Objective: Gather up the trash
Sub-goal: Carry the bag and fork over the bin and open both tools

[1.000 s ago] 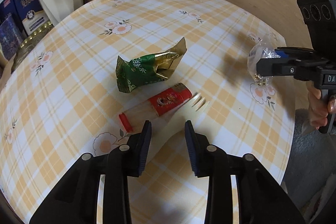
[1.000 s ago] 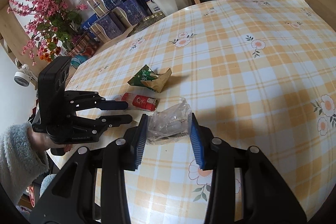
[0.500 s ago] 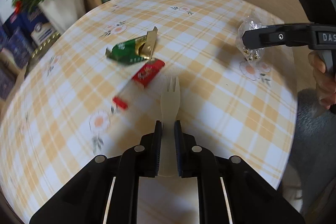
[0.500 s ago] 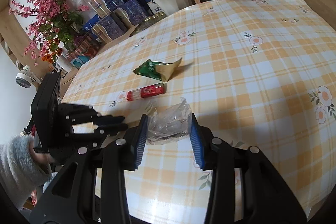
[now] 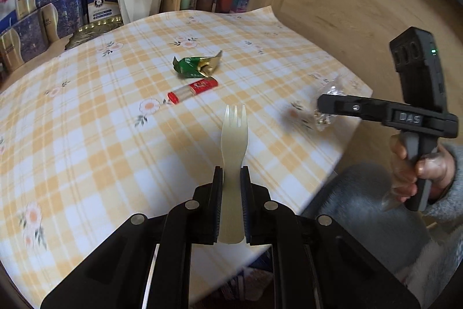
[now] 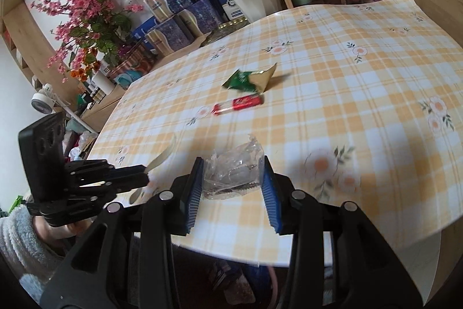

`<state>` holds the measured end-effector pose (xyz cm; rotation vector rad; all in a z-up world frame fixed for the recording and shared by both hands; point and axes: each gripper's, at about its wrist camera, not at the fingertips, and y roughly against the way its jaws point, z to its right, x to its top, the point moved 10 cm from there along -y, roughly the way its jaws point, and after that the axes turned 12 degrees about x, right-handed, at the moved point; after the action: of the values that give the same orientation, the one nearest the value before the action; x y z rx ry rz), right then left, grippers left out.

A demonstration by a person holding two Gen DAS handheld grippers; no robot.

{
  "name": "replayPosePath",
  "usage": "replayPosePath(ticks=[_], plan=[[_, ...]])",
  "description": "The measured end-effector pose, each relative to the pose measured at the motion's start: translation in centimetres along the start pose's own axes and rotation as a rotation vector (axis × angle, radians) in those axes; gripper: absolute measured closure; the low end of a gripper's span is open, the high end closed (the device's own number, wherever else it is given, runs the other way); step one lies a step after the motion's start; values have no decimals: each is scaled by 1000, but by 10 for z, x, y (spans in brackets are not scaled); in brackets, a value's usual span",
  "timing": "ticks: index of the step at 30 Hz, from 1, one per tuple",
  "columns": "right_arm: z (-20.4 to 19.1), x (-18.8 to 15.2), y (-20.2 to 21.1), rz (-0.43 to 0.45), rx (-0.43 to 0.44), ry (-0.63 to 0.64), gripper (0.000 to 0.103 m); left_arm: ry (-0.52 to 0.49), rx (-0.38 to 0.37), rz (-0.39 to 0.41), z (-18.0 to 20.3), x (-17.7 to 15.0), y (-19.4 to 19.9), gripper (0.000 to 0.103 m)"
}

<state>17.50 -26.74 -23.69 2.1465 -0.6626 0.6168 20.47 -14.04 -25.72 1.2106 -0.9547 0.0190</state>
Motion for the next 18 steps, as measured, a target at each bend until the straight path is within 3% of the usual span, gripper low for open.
replayPosePath(ticks=[9, 13, 18], plan=[[-40, -48, 23, -11, 25, 42, 62, -56, -18, -44, 37, -75, 54, 91], [-51, -69, 27, -28, 29, 58, 62, -94, -53, -105, 61, -112, 52, 91], [-56, -92, 28, -57, 23, 60, 62, -140, -45, -170, 77, -143, 36, 91]])
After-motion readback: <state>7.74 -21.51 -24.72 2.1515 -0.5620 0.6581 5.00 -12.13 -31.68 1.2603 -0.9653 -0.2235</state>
